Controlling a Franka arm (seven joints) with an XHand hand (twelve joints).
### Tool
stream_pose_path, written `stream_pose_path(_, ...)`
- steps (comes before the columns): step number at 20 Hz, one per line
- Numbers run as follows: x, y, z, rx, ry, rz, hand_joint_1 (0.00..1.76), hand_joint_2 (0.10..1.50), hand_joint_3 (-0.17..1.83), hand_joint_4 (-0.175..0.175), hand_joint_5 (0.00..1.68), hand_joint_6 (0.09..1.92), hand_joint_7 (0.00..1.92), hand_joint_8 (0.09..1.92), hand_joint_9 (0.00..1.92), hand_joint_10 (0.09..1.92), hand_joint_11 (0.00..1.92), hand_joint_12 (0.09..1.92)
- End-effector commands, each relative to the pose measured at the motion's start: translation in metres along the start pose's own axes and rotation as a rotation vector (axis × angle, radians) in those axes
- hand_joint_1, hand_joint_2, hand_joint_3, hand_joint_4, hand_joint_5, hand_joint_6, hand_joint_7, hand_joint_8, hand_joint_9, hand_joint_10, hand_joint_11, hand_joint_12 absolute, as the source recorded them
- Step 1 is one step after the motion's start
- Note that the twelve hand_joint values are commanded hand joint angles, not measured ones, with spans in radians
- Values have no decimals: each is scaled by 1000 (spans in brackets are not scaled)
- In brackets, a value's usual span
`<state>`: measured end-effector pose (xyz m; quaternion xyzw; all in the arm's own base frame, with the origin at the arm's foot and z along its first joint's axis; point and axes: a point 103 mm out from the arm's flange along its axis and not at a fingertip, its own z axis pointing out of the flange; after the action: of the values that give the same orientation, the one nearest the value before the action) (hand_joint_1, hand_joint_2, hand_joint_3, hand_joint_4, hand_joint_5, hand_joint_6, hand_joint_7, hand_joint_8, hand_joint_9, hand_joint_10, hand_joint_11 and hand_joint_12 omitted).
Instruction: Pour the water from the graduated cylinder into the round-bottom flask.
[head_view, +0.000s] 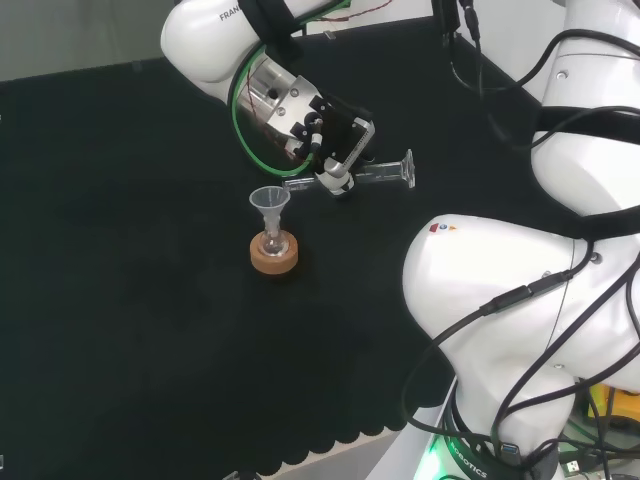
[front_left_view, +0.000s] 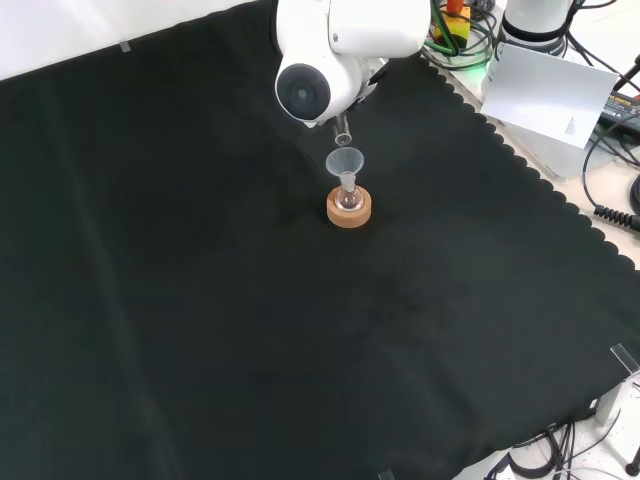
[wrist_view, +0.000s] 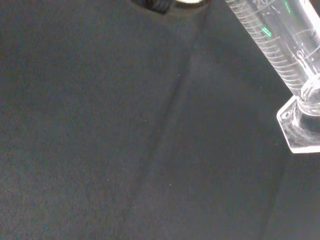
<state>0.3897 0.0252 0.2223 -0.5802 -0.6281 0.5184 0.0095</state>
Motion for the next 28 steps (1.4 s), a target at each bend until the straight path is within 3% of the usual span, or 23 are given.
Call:
stream_pose_path(1,3,0,-1,-41,52,-24,1253,1048,-11,41,1139,811,1159,689,1456,87,1250,725)
stream_pose_path(9,3,-5,2,-145,171,-58,1253,1048,-11,40,1140,809,1158,690,1455,87,1249,723)
stream_pose_path(15,0,-10,9,-255,292,-87,1253,1048,-11,40,1141,809,1157,690,1454,87,1248,722)
stream_pose_path(21,-6,-15,14,-405,406,-113,1253,1048,-11,39,1143,807,1156,692,1452,87,1248,720)
stream_pose_path(28,-15,-14,22,-510,541,-155,1253,1048,-10,38,1143,808,1154,693,1450,87,1248,719)
